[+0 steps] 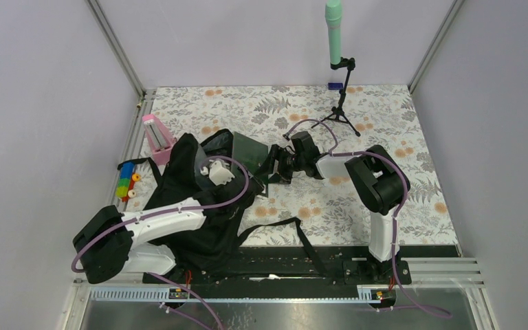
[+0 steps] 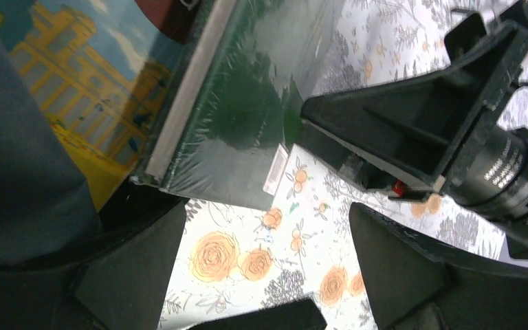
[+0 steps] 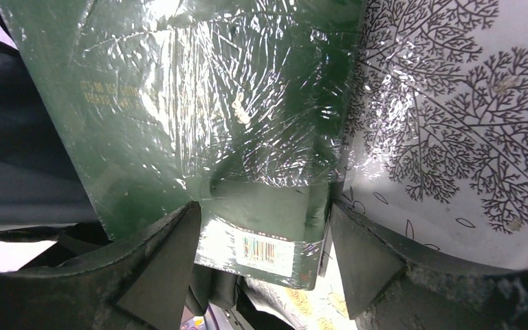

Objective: Pack the student bag
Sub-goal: Pick up the stationery from the center of the board.

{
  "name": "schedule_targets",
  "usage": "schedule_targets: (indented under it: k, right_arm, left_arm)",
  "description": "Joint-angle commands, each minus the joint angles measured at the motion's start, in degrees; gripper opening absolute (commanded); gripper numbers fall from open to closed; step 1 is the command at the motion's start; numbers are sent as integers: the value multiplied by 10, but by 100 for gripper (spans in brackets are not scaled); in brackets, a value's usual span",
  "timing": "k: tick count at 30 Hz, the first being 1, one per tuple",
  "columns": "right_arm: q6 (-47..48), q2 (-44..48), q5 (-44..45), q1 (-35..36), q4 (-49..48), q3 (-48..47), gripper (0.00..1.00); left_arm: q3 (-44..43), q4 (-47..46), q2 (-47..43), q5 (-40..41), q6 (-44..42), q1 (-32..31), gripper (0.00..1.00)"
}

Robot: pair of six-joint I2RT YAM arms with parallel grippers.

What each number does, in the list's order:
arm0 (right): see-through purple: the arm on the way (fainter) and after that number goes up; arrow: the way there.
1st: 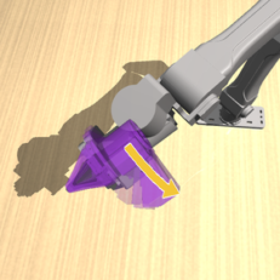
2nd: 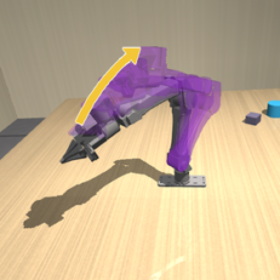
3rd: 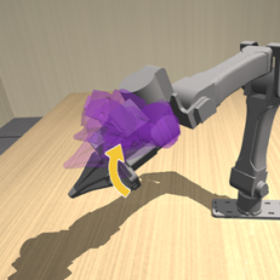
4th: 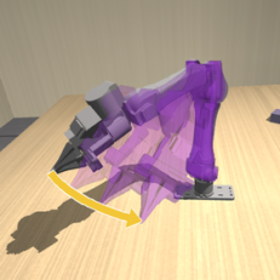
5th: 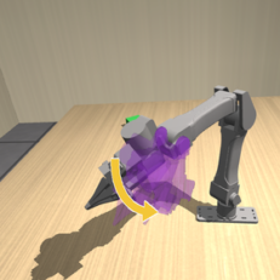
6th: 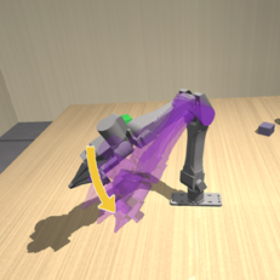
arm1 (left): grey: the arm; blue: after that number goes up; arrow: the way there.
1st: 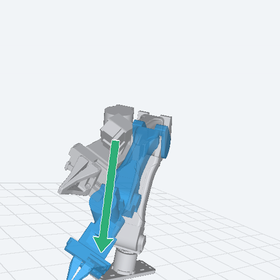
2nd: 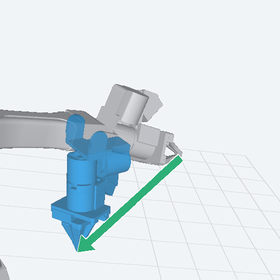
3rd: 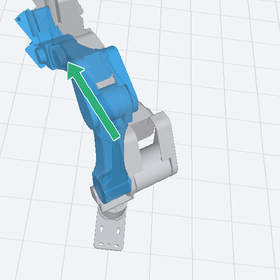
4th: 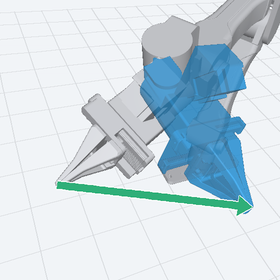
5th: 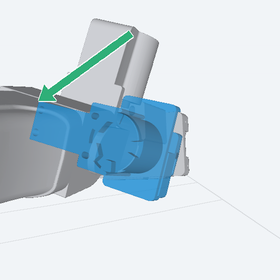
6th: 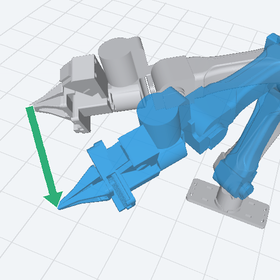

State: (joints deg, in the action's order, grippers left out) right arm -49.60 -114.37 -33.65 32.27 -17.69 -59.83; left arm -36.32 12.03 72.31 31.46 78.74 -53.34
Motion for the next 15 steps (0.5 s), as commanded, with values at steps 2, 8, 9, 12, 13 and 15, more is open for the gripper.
schedule_targets:
  k: [2, 8, 9, 12, 13, 15]
  right_arm:
    - [1, -5, 32, 13, 9, 25, 77]
    - [-1, -8, 29, 13, 7, 25, 77]
    - [1, -8, 29, 13, 8, 25, 76]
    - [5, -10, 28, 13, 13, 21, 76]
    - [6, -10, 28, 12, 14, 20, 76]
    - [6, -11, 26, 12, 15, 18, 76]
  left_arm:
    - [29, 54, 2, 99, 67, 5, 96]
    - [24, 21, 22, 141, 80, 2, 84]
    - [24, 18, 22, 154, 81, 0, 80]
    - [26, 3, 20, 192, 70, -5, 72]
    - [28, -15, 20, 201, 59, -6, 69]
    - [36, -56, 20, 213, 32, -8, 65]
